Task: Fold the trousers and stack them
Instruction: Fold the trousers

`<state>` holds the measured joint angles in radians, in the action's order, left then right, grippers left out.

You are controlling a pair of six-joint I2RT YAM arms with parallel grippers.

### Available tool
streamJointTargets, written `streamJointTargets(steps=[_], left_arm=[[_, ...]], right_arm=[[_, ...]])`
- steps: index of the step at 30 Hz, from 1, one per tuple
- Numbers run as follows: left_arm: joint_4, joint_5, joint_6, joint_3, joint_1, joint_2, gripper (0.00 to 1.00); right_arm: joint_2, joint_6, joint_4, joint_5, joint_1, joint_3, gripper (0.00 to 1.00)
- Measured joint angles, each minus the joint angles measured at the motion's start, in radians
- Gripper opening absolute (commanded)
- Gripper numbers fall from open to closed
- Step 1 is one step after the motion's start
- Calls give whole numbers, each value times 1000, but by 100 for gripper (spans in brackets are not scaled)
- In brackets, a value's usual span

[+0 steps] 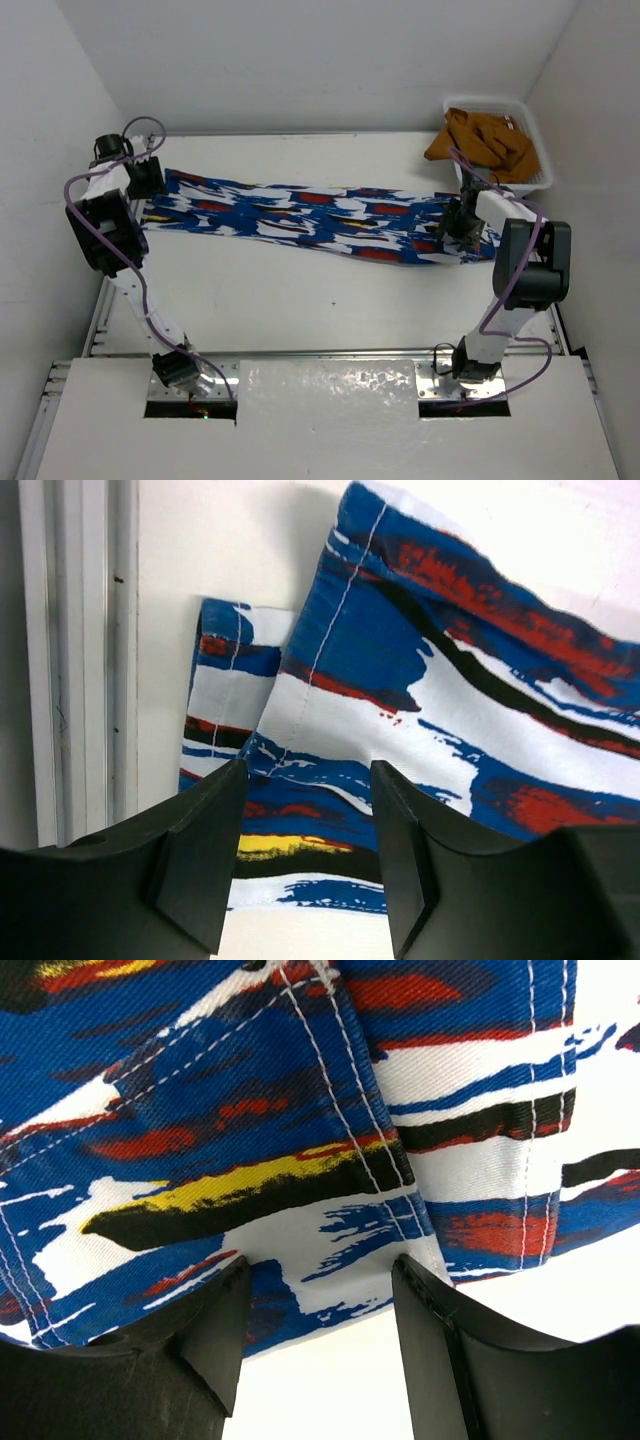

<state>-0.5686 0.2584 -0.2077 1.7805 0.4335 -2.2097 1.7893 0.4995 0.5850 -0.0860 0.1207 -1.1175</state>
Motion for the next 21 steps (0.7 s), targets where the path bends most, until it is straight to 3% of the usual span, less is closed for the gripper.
streamJointTargets(steps=[10, 16, 21], left_arm=[[49, -40, 33, 0, 2, 32, 53], [47, -68, 34, 61, 2, -54, 53], [35, -74, 34, 52, 2, -91, 46]], right_arm=[[8, -7, 17, -11, 0, -13, 55], [10, -12, 23, -19, -6, -18, 55], [11, -15, 23, -22, -6, -18, 55]])
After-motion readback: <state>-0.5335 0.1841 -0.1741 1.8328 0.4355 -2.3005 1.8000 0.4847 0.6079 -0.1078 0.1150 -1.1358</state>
